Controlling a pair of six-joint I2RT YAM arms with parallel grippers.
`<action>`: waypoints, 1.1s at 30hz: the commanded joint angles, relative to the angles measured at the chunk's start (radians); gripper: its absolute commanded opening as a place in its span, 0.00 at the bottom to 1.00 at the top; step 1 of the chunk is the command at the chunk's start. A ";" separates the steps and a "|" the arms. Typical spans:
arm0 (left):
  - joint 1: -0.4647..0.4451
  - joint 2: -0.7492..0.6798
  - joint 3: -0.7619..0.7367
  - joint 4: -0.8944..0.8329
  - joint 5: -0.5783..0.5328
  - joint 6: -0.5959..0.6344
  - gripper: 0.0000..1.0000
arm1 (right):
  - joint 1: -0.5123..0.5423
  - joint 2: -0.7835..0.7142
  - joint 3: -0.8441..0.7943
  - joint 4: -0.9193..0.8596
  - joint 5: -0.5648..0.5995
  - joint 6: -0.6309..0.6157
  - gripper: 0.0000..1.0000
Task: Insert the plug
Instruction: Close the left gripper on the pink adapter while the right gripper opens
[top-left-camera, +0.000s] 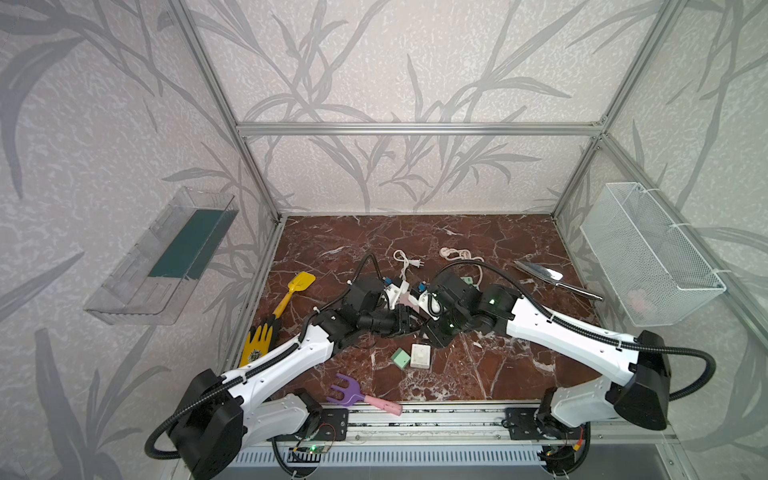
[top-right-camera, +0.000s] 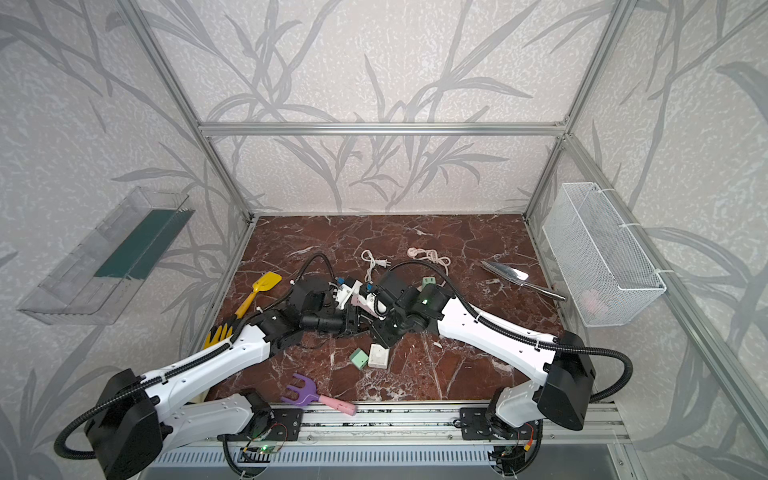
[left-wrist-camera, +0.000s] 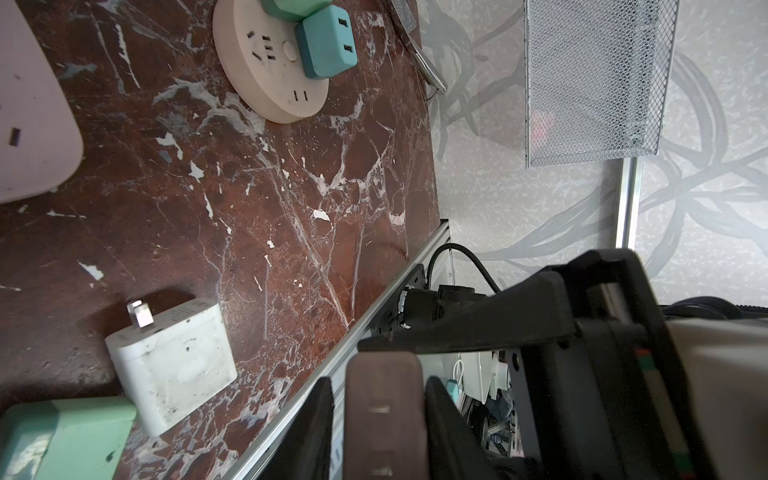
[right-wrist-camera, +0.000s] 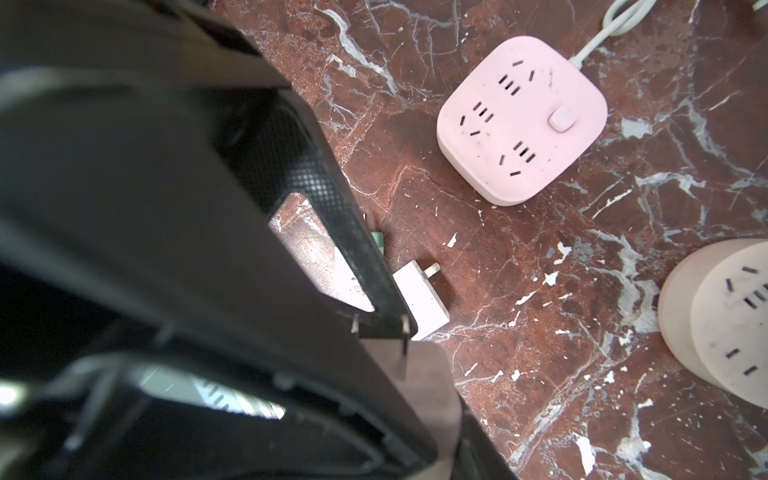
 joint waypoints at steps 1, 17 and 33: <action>-0.030 0.009 -0.002 -0.019 0.113 0.005 0.35 | -0.027 0.021 0.073 0.151 0.074 0.000 0.00; -0.032 0.037 -0.014 0.013 0.064 -0.007 0.00 | -0.072 0.053 0.090 0.171 0.035 0.042 0.48; 0.066 0.086 0.003 0.159 -0.106 -0.071 0.00 | -0.152 -0.118 -0.008 0.141 0.065 0.131 0.71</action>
